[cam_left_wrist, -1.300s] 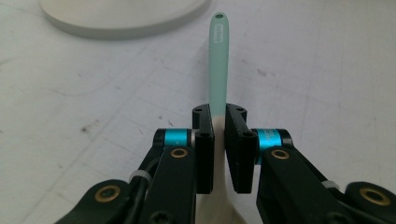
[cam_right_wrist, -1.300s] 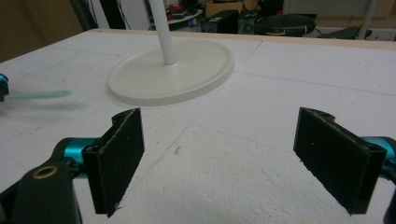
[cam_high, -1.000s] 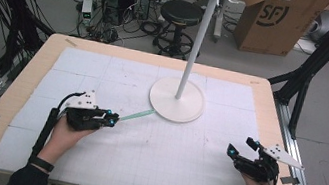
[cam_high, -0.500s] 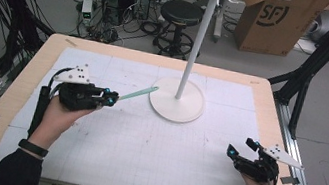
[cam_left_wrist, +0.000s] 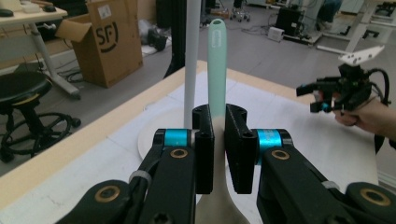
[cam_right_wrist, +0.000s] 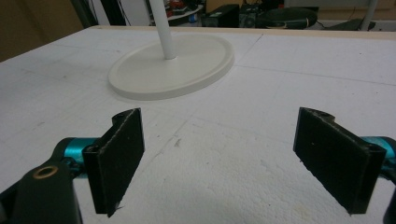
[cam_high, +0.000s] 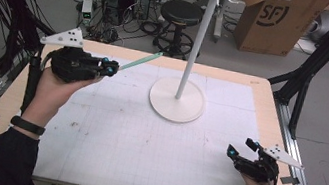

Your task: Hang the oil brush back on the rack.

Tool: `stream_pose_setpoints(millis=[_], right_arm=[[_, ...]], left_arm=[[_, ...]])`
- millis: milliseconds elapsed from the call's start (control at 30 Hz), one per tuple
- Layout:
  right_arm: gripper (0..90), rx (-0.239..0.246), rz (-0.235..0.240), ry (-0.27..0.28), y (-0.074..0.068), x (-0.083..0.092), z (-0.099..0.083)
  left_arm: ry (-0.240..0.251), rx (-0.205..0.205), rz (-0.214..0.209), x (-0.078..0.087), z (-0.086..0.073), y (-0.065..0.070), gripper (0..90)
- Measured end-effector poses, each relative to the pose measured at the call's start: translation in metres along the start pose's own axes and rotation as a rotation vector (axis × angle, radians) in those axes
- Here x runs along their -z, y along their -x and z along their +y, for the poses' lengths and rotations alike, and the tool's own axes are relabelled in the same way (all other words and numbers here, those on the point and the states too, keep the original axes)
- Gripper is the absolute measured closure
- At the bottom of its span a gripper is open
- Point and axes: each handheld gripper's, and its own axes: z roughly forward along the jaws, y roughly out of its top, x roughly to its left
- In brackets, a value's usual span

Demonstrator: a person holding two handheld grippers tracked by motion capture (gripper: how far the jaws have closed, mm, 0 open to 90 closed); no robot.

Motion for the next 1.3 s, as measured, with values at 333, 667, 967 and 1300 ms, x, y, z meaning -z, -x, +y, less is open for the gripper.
stream_pose_setpoints(millis=[333,667,967,1300], right_arm=[[15.5,-0.003,0.001,-0.002,0.001,0.0,0.0],[15.5,-0.009,0.003,-0.002,0.002,0.0,0.0],[15.5,-0.018,0.003,0.002,0.003,0.002,0.0],[15.5,-0.017,0.003,0.006,0.004,0.003,0.0]], left_arm=[[0.049,0.014,0.015,0.001,0.036,-0.003,82.5],[0.075,0.004,0.018,-0.006,0.073,0.0,82.5],[0.111,0.01,0.013,-0.014,0.096,0.003,82.5],[0.113,-0.01,0.01,-0.023,0.112,0.008,82.5]])
